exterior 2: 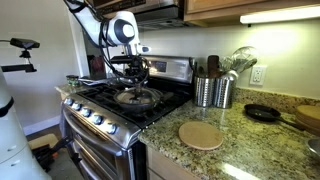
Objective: Remove the lid for the pot.
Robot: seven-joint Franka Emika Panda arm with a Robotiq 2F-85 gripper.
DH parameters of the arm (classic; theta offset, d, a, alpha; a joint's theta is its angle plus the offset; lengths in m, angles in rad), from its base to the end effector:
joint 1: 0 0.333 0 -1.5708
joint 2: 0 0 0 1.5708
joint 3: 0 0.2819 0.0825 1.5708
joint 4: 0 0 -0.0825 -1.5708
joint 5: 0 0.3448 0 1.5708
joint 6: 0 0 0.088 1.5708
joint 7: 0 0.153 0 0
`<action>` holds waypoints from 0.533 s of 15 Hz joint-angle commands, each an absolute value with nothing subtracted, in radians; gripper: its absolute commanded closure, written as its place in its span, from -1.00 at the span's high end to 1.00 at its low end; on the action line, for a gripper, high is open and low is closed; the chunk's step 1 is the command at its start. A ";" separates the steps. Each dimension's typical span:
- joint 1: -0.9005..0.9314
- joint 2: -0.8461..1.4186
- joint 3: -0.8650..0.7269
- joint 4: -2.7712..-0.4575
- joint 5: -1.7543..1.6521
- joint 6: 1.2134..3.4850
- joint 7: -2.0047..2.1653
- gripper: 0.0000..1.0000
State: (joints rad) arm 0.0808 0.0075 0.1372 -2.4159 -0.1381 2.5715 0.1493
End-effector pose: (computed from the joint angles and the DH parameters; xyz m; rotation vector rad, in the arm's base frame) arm 0.4721 0.1034 0.2707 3.0658 0.2758 0.2474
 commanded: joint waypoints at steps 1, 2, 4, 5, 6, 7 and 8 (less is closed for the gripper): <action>0.096 0.031 0.128 -2.399 -0.168 2.557 0.207 -0.14; 0.097 0.031 0.128 -2.398 -0.176 2.550 0.220 -0.30; 0.104 0.025 0.131 -2.395 -0.179 2.540 0.236 -0.54; 0.106 0.023 0.130 -2.394 -0.186 2.533 0.245 -0.60; 0.106 0.018 0.130 -2.394 -0.196 2.523 0.256 -0.60; 0.107 0.010 0.131 -2.394 -0.204 2.510 0.267 -0.60; 0.107 -0.001 0.130 -2.395 -0.215 2.505 0.276 -0.60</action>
State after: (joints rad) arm 0.0927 0.0171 0.1384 -2.4089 -0.1668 2.5550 0.2161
